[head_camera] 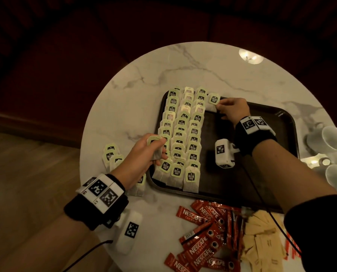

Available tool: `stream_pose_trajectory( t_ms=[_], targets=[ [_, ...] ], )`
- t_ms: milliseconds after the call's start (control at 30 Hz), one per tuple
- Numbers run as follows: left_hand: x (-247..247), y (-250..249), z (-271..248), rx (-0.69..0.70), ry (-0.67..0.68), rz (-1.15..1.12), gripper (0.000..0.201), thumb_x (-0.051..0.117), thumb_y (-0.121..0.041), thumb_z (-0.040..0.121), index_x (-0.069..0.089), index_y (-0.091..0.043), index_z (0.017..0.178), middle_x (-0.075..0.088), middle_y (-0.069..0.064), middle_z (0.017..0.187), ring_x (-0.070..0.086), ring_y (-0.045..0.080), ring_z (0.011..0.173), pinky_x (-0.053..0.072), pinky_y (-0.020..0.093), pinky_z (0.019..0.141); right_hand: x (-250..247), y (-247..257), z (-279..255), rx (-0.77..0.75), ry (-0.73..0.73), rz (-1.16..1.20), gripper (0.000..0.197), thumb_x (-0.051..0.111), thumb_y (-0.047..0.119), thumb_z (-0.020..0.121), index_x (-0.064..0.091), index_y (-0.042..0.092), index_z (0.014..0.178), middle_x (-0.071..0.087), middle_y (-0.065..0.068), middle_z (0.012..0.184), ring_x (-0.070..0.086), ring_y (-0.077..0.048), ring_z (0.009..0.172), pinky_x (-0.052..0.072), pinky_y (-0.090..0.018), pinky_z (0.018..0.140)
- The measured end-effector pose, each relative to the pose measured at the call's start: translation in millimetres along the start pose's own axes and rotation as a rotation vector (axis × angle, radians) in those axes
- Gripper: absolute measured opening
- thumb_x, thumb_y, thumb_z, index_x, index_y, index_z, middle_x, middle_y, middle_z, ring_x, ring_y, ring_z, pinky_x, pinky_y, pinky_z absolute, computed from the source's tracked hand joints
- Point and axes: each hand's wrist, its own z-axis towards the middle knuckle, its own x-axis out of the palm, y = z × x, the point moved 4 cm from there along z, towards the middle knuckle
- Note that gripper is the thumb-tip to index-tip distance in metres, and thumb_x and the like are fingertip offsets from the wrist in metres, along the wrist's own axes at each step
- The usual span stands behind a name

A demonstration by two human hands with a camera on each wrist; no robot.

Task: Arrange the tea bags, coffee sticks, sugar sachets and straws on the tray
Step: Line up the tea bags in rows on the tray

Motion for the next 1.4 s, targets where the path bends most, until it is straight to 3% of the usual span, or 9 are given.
stream_pose_trajectory(
  t_ms=[167,267,433,567,700,900,1033,1233,1400],
  targets=[
    [0,-2,-2,0.006,0.002,-0.005,0.009,0.052,-0.017,0.098,0.055,-0.011,0.102,0.058,0.008,0.081,0.061,0.014,0.067,0.045,0.022,0.051,-4,1,-4,0.01,-0.004,-0.004,0.012,0.074,0.02,0.08,0.071,0.009,0.082,0.074,-0.018,0.095,0.071,-0.034,0.093,0.057,-0.05,0.087],
    [0,-5,-3,0.03,-0.004,-0.043,0.009,0.046,-0.009,0.099,0.055,-0.008,0.102,0.057,0.008,0.078,0.061,0.015,0.065,0.044,0.022,0.051,-10,0,-11,-0.006,-0.004,-0.001,0.016,0.074,0.019,0.079,0.062,0.022,0.068,0.073,-0.019,0.095,0.07,-0.035,0.094,0.056,-0.05,0.089],
    [2,-10,-4,0.056,-0.005,-0.26,0.016,0.029,0.004,0.093,0.04,-0.007,0.091,0.059,0.015,0.078,0.066,0.023,0.065,0.043,0.031,0.059,-15,13,-40,-0.113,-0.057,0.07,0.007,0.069,0.019,0.087,0.066,0.024,0.083,0.071,-0.009,0.094,0.069,-0.031,0.095,0.057,-0.044,0.086],
    [12,-18,-6,0.094,0.051,-0.296,0.022,0.031,0.001,0.099,0.033,-0.011,0.081,0.059,0.018,0.089,0.069,0.033,0.08,0.053,0.032,0.066,4,36,-100,-0.29,0.167,0.143,0.009,0.061,0.022,0.095,0.065,0.027,0.101,0.067,0.009,0.099,0.065,-0.009,0.092,0.051,-0.02,0.073],
    [17,-23,-5,0.124,0.065,-0.33,0.011,0.037,-0.002,0.102,0.041,-0.008,0.094,0.061,0.02,0.106,0.07,0.03,0.097,0.06,0.032,0.077,27,46,-148,-0.369,0.376,0.168,0.007,0.061,0.028,0.095,0.067,0.031,0.096,0.068,0.015,0.092,0.063,0.006,0.086,0.048,-0.016,0.074],
    [16,-20,-2,0.165,0.04,-0.272,0.017,0.046,-0.007,0.1,0.051,-0.002,0.115,0.062,0.018,0.121,0.068,0.016,0.099,0.057,0.028,0.086,49,40,-168,-0.343,0.372,0.301,0.012,0.071,0.025,0.089,0.072,0.017,0.099,0.072,0.003,0.097,0.067,-0.016,0.091,0.055,-0.028,0.08],
    [16,-23,-7,0.188,0.1,-0.204,0.021,0.055,-0.014,0.094,0.06,-0.007,0.113,0.062,0.016,0.125,0.063,0.017,0.11,0.054,0.032,0.091,48,41,-169,-0.387,0.333,0.35,0.01,0.07,0.017,0.09,0.071,0.011,0.098,0.071,0.004,0.092,0.066,-0.01,0.086,0.052,-0.021,0.075],
    [9,-35,-12,0.342,0.006,-0.02,0.015,0.067,-0.014,0.086,0.07,-0.015,0.101,0.073,0.003,0.104,0.065,0.006,0.094,0.051,0.02,0.081,34,39,-166,-0.408,0.275,0.336,0.013,0.064,0.013,0.094,0.066,0.01,0.107,0.072,0.001,0.106,0.069,-0.011,0.097,0.058,-0.032,0.083],
    [11,-38,-8,0.402,-0.001,0.111,0.011,0.071,-0.007,0.083,0.072,-0.011,0.094,0.073,0.008,0.096,0.067,0.015,0.091,0.053,0.023,0.087,24,39,-168,-0.383,0.313,0.47,0.013,0.06,0.001,0.094,0.059,-0.003,0.106,0.071,-0.011,0.105,0.072,-0.018,0.093,0.058,-0.027,0.082]
  ],
)
